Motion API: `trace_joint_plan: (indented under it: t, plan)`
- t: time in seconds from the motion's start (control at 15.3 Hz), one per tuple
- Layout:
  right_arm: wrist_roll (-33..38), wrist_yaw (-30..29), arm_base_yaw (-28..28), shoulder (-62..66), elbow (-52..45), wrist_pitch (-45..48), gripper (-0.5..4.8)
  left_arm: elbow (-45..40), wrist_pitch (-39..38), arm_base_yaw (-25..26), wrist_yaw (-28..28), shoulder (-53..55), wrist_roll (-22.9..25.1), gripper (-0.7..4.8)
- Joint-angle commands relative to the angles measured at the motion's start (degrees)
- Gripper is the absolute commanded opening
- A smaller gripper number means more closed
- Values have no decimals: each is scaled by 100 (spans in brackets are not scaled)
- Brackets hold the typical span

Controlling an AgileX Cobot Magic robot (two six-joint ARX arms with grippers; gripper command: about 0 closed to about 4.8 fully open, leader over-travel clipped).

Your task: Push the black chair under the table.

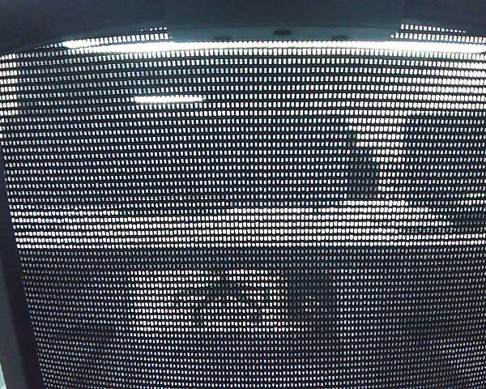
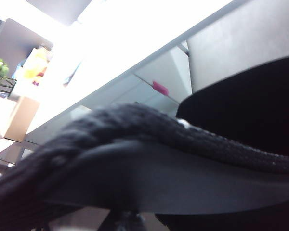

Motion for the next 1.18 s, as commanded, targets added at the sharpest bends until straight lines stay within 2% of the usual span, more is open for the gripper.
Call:
trace_joint_plan:
  t: [0.07,0.2,0.26,0.39,0.46,0.52,0.59,0.65,0.72,0.91,0.98,1.04,1.18]
  plan:
    - [-127,94,229,155,7,109,-5,9,-278,-205,-1320,52,518,-6]
    - [-146,208,437,297,7,140,-5,17,136,-409,-1491,186,560,-6]
    - [-144,459,603,302,9,155,-5,42,876,-680,-94,284,188,-6]
    - [-122,444,623,302,7,197,-5,118,975,-1110,391,289,-214,-6]
    - [-125,446,614,302,9,205,-5,109,898,-1384,791,302,-254,-6]
    - [-125,444,616,306,7,229,-5,107,852,-1919,1375,459,-308,-6]
    - [-125,459,614,304,7,256,-5,107,844,-2337,1307,577,-463,-6]
    - [-127,470,612,304,7,275,-5,109,846,-2653,946,623,-531,-6]
    - [-127,463,614,304,7,280,-5,109,844,-3283,127,623,-535,-6]
    - [-125,468,612,302,7,291,-5,107,474,-4172,-699,673,-546,-6]
    - [-125,490,612,302,7,332,-5,96,-70,-4516,-1633,793,-546,-6]
    - [-125,492,612,302,7,334,-5,61,-168,-4599,-2024,800,-544,-6]
    - [-125,531,612,302,7,339,-5,33,-225,-4610,-2326,800,-507,-6]
